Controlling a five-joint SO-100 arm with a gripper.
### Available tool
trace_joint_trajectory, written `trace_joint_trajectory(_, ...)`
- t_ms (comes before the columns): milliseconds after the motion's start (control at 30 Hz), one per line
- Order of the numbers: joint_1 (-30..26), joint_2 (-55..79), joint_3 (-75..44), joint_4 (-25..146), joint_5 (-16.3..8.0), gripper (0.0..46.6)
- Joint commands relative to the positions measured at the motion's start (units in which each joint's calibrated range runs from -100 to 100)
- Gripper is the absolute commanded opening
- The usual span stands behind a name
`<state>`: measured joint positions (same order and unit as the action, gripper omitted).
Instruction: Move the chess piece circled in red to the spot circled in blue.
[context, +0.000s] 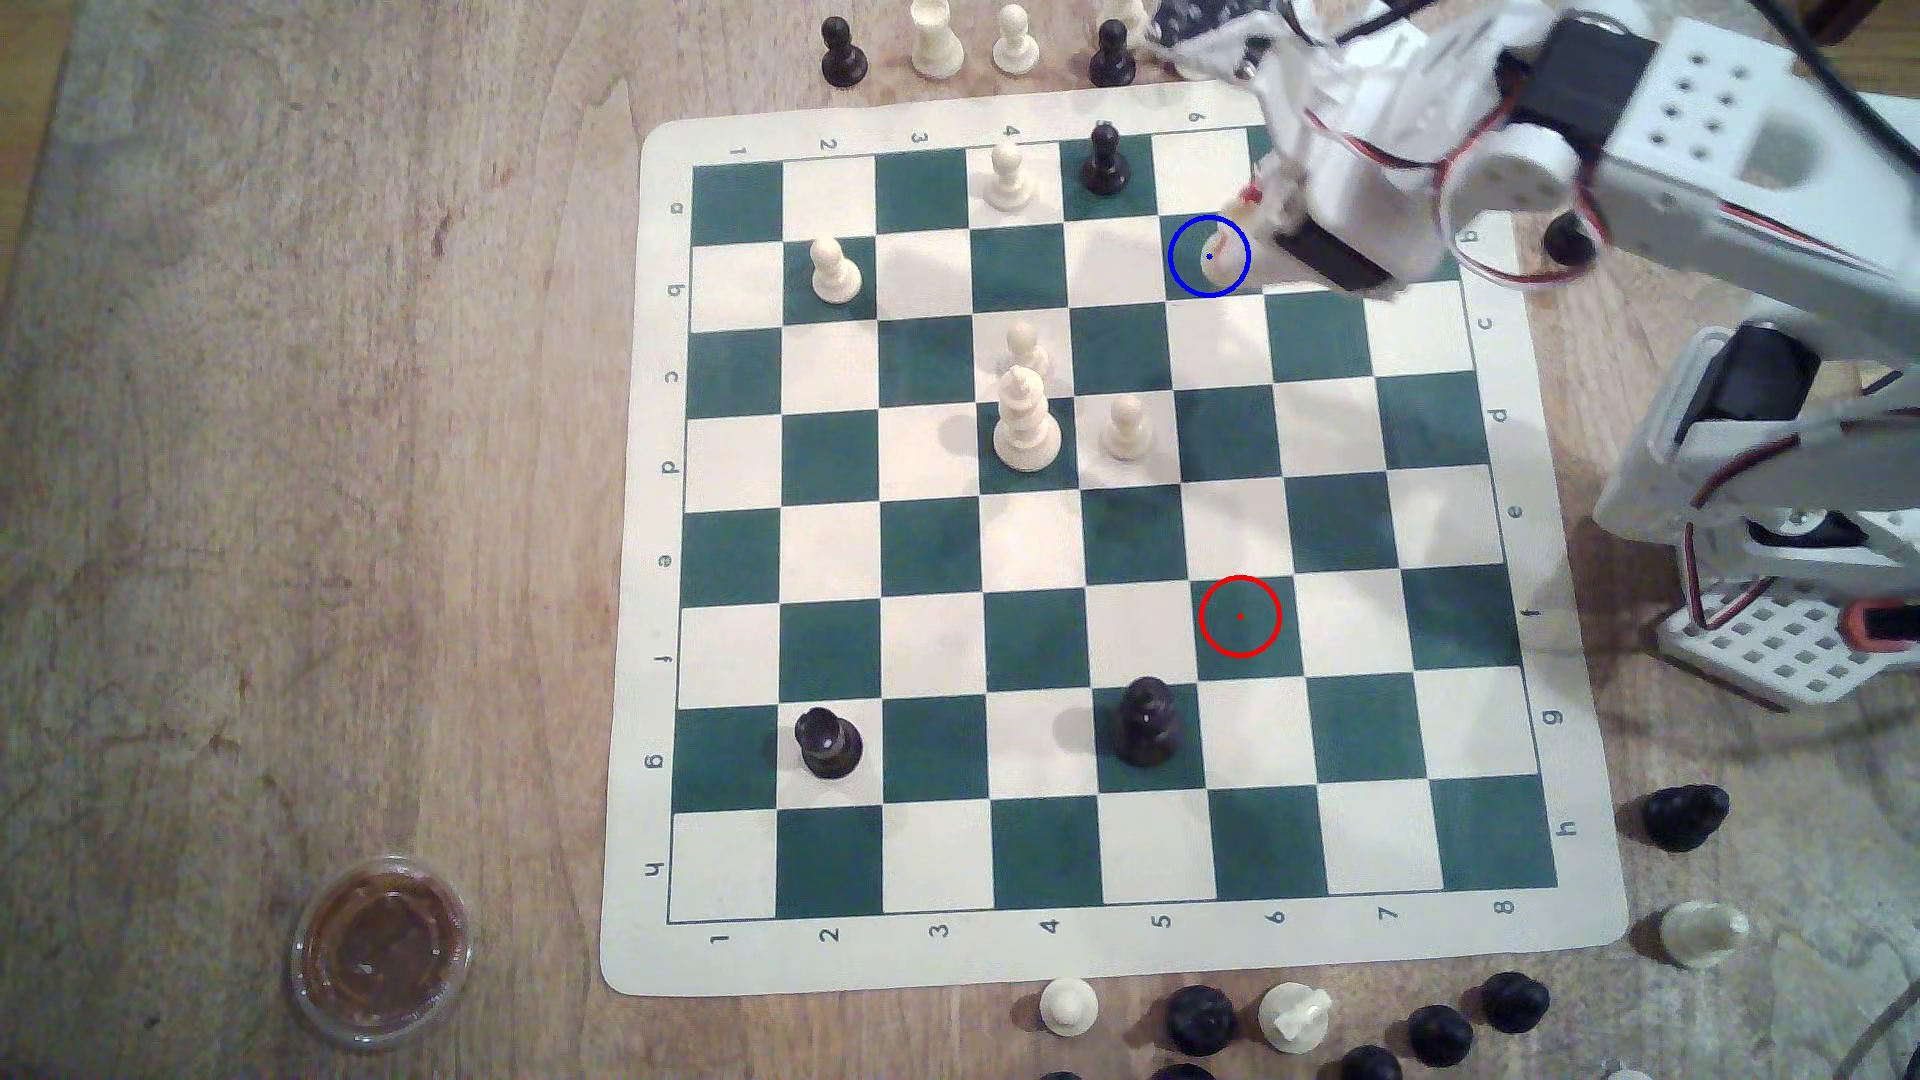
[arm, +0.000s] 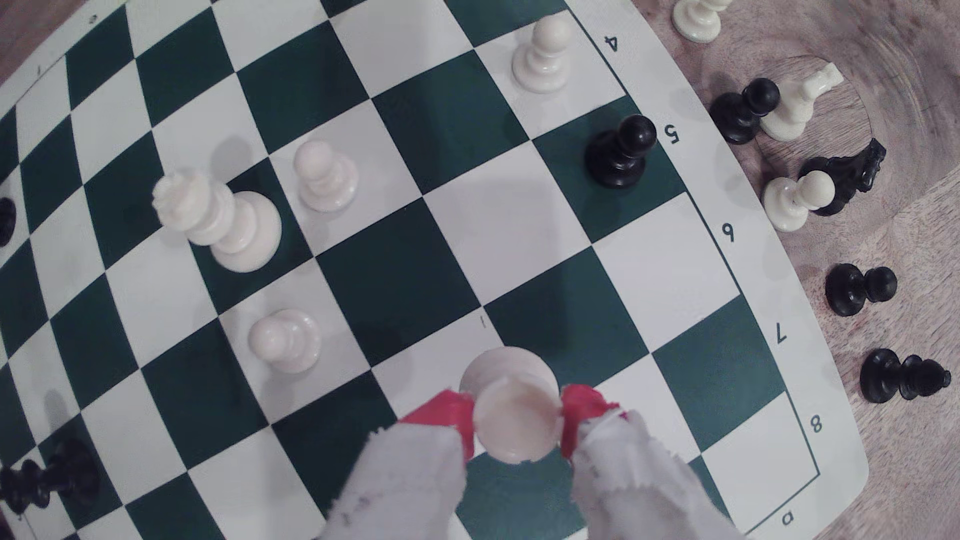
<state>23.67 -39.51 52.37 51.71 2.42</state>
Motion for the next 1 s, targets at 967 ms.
trace_joint_trajectory(967, 4.9, 17.2, 0.8, -16.0, 1.6, 0.3)
